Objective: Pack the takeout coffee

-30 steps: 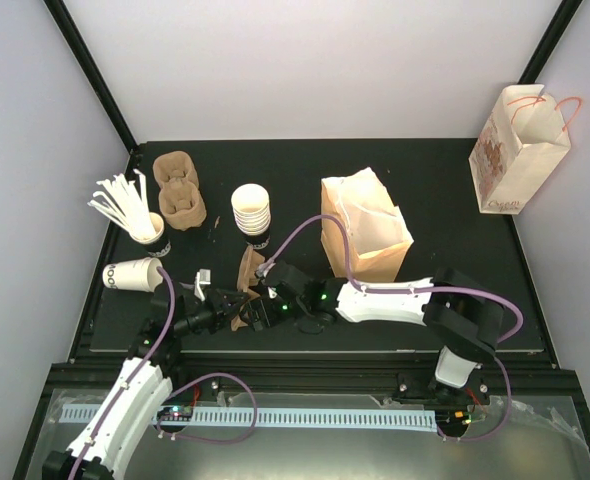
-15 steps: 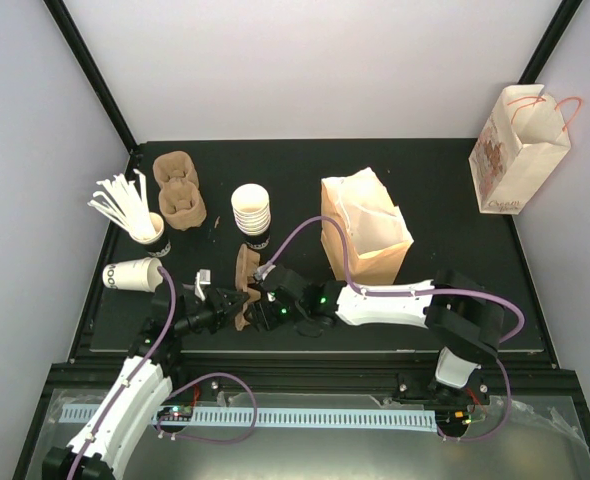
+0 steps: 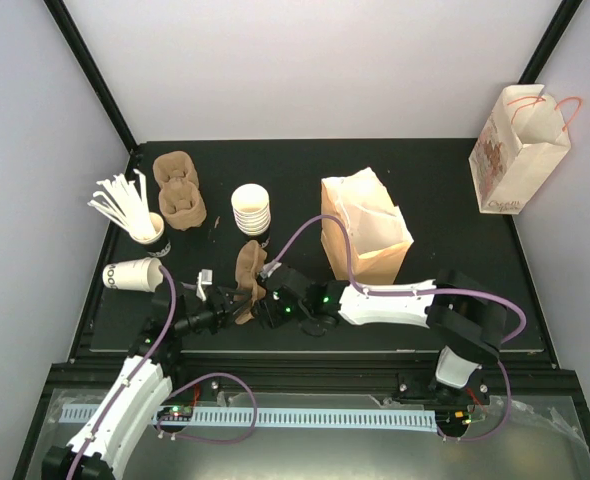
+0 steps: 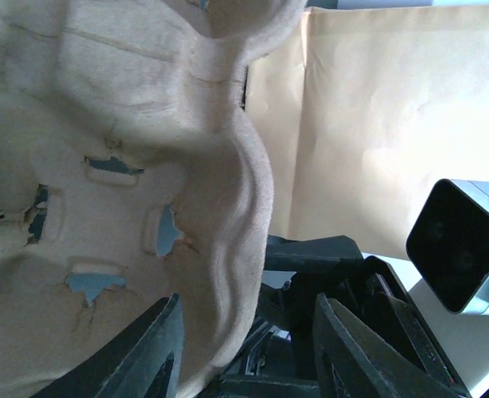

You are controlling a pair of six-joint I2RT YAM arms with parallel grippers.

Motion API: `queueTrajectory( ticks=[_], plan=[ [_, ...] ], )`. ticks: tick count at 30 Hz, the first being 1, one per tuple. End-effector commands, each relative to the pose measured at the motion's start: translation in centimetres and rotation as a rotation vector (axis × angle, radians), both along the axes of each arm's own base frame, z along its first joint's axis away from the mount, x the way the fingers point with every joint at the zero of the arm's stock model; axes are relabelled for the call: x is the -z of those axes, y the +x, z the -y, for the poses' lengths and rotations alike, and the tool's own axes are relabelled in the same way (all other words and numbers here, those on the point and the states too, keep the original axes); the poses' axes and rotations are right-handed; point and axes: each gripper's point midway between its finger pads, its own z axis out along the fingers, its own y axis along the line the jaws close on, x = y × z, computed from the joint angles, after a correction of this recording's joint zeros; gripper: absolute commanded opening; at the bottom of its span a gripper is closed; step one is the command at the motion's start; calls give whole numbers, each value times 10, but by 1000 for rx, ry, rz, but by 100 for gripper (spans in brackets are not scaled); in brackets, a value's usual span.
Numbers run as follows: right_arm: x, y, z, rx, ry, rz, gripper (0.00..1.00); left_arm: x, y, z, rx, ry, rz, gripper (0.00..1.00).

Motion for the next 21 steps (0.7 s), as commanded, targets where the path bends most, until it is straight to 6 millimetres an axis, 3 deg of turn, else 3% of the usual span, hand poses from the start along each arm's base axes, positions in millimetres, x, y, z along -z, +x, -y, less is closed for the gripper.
queueTrajectory(
  ticks=[1,9,15,21],
  plan=[
    [-4,4,14,21,-15,36,65,-5,1,0,24,49,51,47],
    [-14,-1,16,2,11,29,66,-10,8,-10,57,248,131,51],
    [-29,-6,14,-28,52,21,68,-17,12,-14,113,361,159,68],
    [-39,0,27,9,53,12,68,-18,15,-13,144,389,165,68]
  ],
)
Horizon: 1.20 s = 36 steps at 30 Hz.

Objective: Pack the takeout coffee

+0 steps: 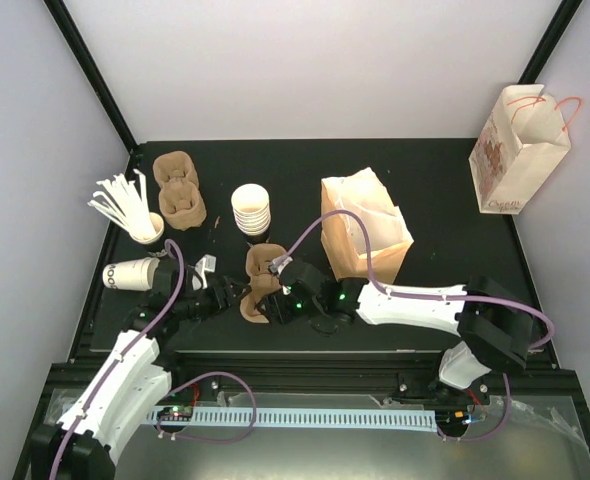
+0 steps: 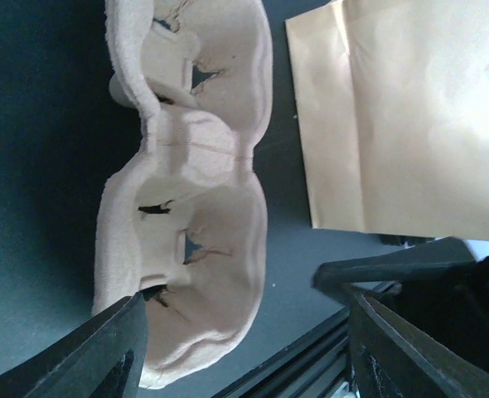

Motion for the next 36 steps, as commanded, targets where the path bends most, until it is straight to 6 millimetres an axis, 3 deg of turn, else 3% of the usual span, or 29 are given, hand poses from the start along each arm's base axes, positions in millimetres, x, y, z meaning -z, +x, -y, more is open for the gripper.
queueTrajectory(
  ticks=[1,9,21,31,36],
  plan=[
    [-12,5,14,29,3,-1,68,-7,1,-1,42,58,39,68],
    [-5,15,39,124,-71,-3,68,-8,0,9,89,76,47,63],
    [23,30,43,248,-103,-109,70,14,10,22,157,241,31,62],
    [39,27,44,242,-122,-132,70,54,3,0,98,375,-111,60],
    [39,27,42,233,-120,-134,73,60,2,-7,69,398,-128,57]
  ],
)
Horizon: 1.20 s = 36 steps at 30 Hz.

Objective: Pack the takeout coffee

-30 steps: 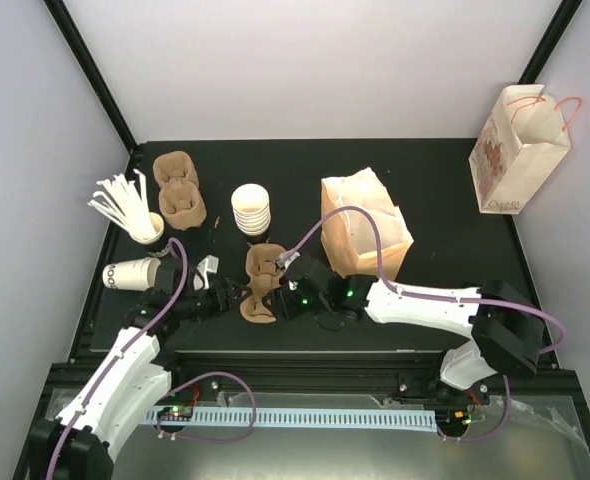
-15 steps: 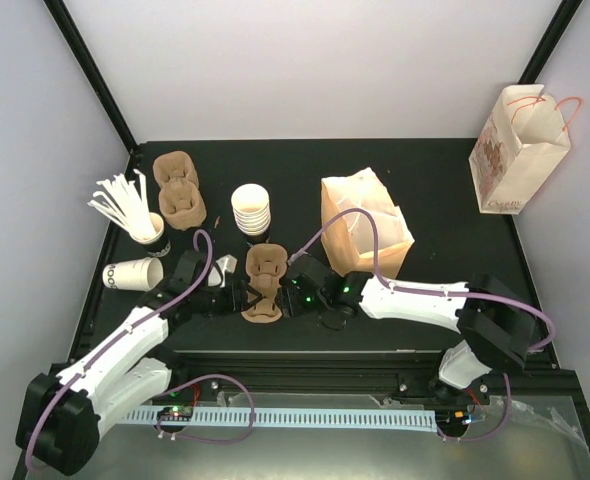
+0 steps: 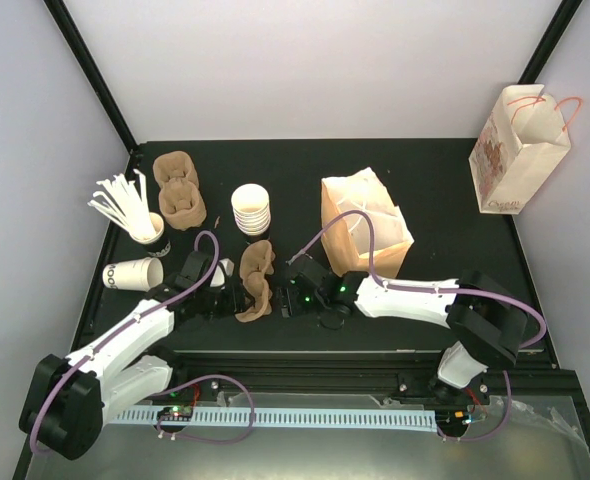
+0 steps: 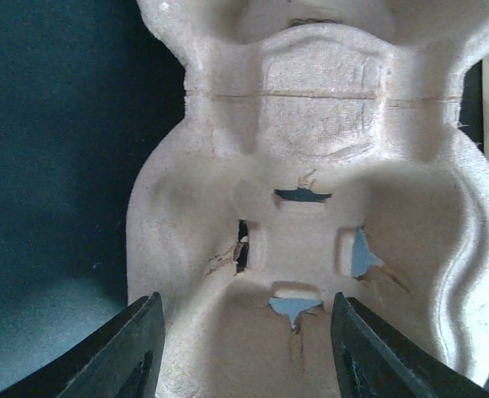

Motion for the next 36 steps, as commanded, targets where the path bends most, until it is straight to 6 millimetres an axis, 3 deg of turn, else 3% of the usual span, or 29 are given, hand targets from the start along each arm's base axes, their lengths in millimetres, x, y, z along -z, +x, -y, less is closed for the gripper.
queueTrajectory(
  ticks=[1,9,16,30,36],
  plan=[
    [3,1,-2,0,13,-4,73,4,1,-8,-34,42,-6,57],
    [-13,-2,-13,-49,89,13,72,12,-4,-3,-40,0,-30,53],
    [-33,-9,-27,-94,213,11,70,13,-5,-4,-69,-47,-27,43],
    [-37,-13,-40,-125,251,-21,69,14,-9,2,-82,-155,-29,41],
    [-38,-7,-32,-76,240,-6,70,14,-9,1,-86,-154,-28,40]
  ],
)
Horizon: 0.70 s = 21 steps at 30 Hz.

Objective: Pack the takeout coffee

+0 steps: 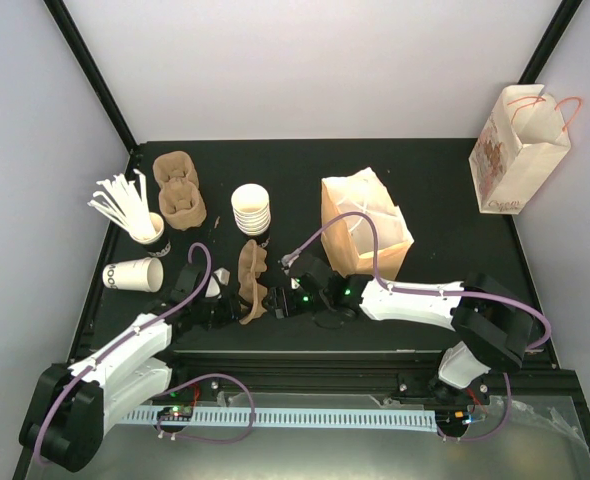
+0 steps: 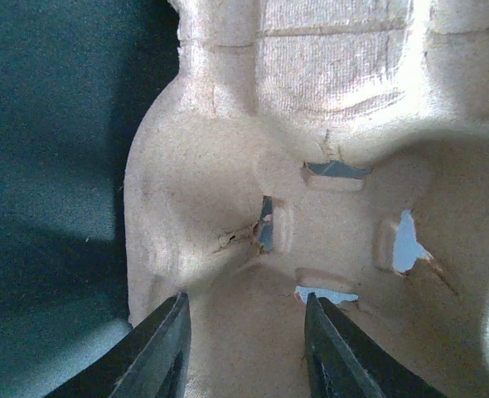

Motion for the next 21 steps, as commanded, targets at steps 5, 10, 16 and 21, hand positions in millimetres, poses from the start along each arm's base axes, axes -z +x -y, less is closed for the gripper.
queueTrajectory(
  ticks=[5,10,16,21],
  plan=[
    [-9,17,12,100,27,0,69,-4,3,2,-1,-24,14,40],
    [-3,14,8,83,33,-29,67,-4,3,1,-1,-21,15,39],
    [-3,9,-12,19,86,-63,68,-4,4,0,-3,-20,16,38],
    [-3,13,-21,9,89,-69,66,-4,3,0,-2,-24,16,38]
  ],
)
